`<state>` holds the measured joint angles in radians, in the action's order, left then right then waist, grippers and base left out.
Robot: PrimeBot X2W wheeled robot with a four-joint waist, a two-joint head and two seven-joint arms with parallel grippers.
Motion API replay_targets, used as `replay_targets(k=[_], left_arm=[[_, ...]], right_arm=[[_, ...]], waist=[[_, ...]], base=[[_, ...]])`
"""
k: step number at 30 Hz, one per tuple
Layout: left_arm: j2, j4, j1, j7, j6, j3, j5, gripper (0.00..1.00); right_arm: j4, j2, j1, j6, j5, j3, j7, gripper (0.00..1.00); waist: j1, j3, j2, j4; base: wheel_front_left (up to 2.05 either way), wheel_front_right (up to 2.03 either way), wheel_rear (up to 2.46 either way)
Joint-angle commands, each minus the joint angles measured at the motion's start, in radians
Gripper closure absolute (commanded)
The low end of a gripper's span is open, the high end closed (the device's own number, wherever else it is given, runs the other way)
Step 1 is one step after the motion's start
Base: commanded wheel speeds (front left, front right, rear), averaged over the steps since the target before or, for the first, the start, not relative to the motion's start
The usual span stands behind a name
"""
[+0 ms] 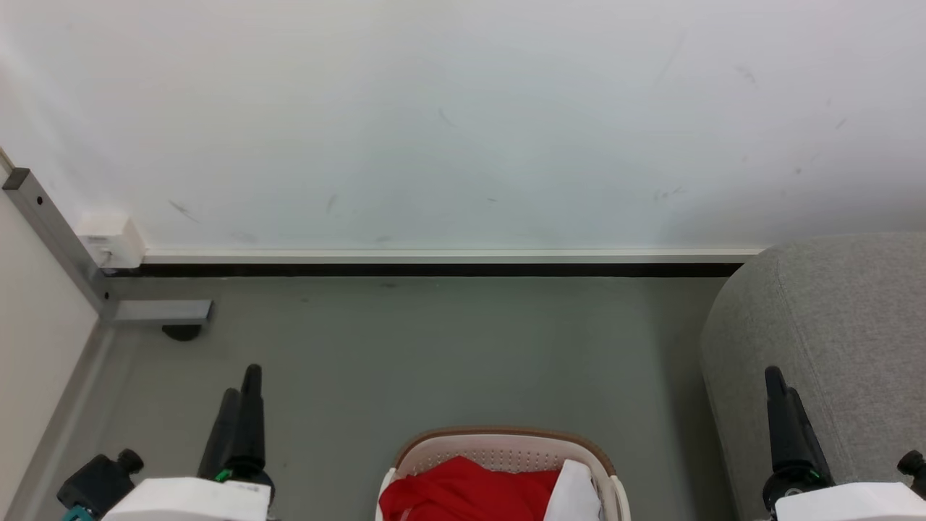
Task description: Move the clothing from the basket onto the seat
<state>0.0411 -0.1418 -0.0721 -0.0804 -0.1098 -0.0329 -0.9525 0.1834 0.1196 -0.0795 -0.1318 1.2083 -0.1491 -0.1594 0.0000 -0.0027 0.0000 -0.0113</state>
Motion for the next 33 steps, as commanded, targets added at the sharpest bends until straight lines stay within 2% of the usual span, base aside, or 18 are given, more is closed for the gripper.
replay_targets(k=[1,12,19,25,33], left_arm=[[0.011,0.015,-0.003,-0.009,-0.006,-0.001,0.044,0.00],[0.010,0.011,0.006,-0.043,-0.003,-0.015,0.263,0.00],[0.016,0.004,0.011,-0.062,0.003,0.011,0.412,0.00],[0.020,-0.006,0.011,-0.077,0.016,0.029,0.504,0.00],[0.024,-0.019,0.014,-0.098,0.024,0.041,0.581,0.00]], right_arm=[[-0.003,0.001,-0.021,0.001,-0.049,0.006,-0.007,0.00],[0.036,-0.011,-0.024,0.001,-0.332,0.043,-0.026,0.00],[0.062,-0.020,-0.034,0.001,-0.525,0.057,-0.031,0.00],[0.065,-0.026,-0.024,0.001,-0.631,0.070,-0.020,0.00],[0.060,-0.035,-0.011,0.001,-0.716,0.072,0.002,0.00]], waist=[[0.0000,0.000,0.0000,0.000],[0.0000,-0.005,0.0000,-0.003],[0.0000,-0.010,0.0000,-0.004],[0.0000,-0.016,0.0000,-0.004],[0.0000,-0.022,0.0000,-0.006]], base=[[0.00,0.00,0.00],[0.00,0.00,0.00],[0.00,0.00,0.00],[0.00,0.00,0.00],[0.00,0.00,0.00]])
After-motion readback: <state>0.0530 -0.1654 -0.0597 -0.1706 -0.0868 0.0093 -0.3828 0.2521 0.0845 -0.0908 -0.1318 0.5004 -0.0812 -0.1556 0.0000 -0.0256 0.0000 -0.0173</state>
